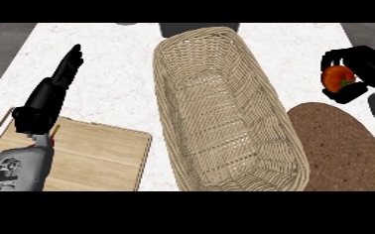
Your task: Pick the tomato from the placemat and place it in the basket
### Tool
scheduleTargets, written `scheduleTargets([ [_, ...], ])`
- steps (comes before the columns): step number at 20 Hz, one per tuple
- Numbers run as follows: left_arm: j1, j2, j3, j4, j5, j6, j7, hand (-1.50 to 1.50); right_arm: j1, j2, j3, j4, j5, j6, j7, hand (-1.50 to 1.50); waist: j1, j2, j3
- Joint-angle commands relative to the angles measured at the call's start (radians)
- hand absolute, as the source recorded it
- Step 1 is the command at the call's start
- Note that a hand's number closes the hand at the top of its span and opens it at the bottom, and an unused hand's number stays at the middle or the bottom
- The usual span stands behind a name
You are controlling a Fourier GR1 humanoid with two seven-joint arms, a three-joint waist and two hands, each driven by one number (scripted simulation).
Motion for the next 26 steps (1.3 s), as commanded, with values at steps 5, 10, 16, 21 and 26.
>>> scheduleTargets([
  [5, 0.027, 0.031, 0.044, 0.0, 0.026, -0.016, -0.002, 0.0, -0.182, 0.027, -0.219, -0.035, -0.341, 0.328, -0.136, 1.5, -0.027, -0.02, -0.004],
  [10, 0.053, -0.003, 0.001, -0.037, -0.013, 0.01, 0.012, 0.0, -0.271, -0.005, -0.24, -0.172, -0.431, 0.504, -0.058, 1.5, -0.043, -0.022, -0.004],
  [16, 0.04, 0.016, 0.038, -0.011, 0.001, 0.012, 0.013, 0.0, -0.391, 0.08, -0.201, -0.348, -0.543, 0.728, 0.196, 1.5, -0.064, -0.034, -0.005],
  [21, 0.058, 0.002, 0.019, -0.053, 0.0, 0.008, 0.02, 0.0, -0.397, 0.155, -0.181, -0.53, -0.626, 0.817, 0.44, 1.5, -0.056, -0.027, -0.004],
  [26, 0.096, 0.013, 0.029, -0.1, 0.026, -0.021, 0.049, 0.0, -0.444, 0.294, -0.167, -0.672, -0.698, 0.831, 0.735, 1.5, -0.043, -0.025, -0.003],
])
